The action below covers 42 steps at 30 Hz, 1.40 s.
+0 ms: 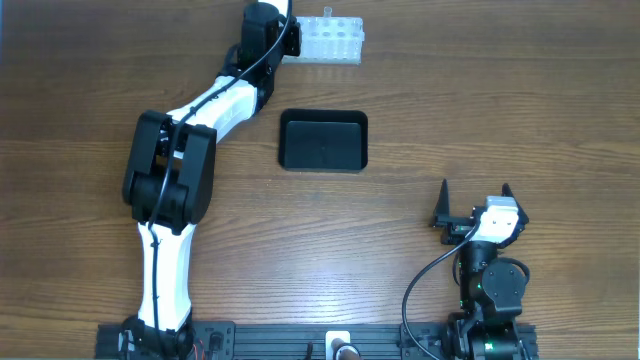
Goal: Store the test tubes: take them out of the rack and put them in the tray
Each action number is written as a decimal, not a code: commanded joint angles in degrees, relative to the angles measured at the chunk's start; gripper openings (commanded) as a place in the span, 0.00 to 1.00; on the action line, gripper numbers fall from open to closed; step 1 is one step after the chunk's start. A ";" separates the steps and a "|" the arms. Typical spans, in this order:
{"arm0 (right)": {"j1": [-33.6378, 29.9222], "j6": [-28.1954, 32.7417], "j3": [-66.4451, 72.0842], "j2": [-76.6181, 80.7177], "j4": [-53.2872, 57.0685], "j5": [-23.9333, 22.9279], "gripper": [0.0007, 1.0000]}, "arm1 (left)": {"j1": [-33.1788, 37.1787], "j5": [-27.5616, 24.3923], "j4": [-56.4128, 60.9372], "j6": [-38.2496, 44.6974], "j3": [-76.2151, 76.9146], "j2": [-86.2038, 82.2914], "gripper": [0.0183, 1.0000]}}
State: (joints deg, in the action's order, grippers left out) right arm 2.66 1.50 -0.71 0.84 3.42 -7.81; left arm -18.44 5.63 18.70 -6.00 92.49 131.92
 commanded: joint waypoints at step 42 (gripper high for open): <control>-0.44 -0.13 0.42 -0.50 0.09 0.50 0.99 | -6.95 -1.88 -54.23 -18.34 1.29 -17.66 0.02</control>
State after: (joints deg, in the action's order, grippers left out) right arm 2.63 1.52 -0.71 0.84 3.42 -7.79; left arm -24.43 1.32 -35.42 -22.46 93.95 111.83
